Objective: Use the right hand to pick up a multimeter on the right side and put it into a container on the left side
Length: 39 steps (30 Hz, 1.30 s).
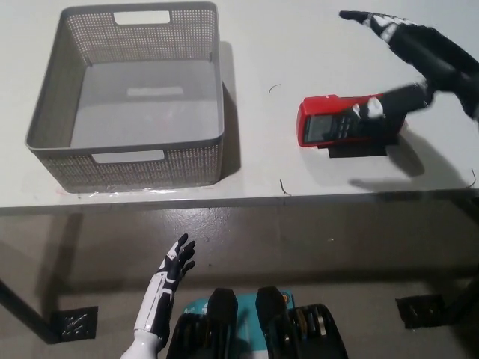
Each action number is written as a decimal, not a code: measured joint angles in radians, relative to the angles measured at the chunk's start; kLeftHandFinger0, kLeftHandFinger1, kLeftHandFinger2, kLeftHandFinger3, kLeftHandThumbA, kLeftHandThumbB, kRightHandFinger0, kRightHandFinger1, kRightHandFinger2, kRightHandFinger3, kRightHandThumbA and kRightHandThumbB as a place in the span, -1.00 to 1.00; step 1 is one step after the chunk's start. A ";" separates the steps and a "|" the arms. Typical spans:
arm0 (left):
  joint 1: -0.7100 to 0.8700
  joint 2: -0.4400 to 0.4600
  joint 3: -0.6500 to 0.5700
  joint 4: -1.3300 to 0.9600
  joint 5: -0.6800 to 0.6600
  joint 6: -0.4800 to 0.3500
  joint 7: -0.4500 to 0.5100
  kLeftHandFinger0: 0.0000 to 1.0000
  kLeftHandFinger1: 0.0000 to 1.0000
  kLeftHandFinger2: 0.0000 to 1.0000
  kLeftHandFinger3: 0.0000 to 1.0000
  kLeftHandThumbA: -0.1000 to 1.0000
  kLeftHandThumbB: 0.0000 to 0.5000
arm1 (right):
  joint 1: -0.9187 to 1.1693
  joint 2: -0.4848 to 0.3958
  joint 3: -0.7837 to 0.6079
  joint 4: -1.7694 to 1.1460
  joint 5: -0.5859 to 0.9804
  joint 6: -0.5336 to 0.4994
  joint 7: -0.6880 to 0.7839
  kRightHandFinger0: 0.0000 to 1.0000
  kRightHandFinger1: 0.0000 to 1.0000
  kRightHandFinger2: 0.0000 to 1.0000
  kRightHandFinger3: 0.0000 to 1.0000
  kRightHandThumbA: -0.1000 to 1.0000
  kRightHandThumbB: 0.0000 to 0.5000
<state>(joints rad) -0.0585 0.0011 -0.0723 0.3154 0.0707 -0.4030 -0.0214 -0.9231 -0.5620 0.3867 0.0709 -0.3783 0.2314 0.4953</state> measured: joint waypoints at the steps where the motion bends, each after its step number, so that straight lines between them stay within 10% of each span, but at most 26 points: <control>1: 0.001 0.000 0.000 0.000 0.000 0.000 0.000 1.00 1.00 1.00 1.00 1.00 0.86 | -0.036 0.002 0.029 0.054 -0.010 0.009 0.019 1.00 1.00 1.00 1.00 1.00 0.70; 14: 0.004 0.000 -0.004 0.000 0.005 -0.018 0.000 1.00 1.00 1.00 1.00 1.00 0.92 | -0.385 0.112 0.298 0.667 -0.148 0.058 0.185 1.00 1.00 1.00 1.00 1.00 1.00; 39: 0.005 0.008 -0.020 0.000 0.005 -0.022 -0.005 1.00 1.00 1.00 1.00 1.00 0.83 | -0.433 0.168 0.303 0.897 -0.197 0.030 0.231 1.00 1.00 1.00 1.00 1.00 1.00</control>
<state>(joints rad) -0.0531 0.0094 -0.0920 0.3149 0.0760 -0.4249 -0.0265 -1.3561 -0.3935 0.6899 0.9680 -0.5753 0.2617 0.7265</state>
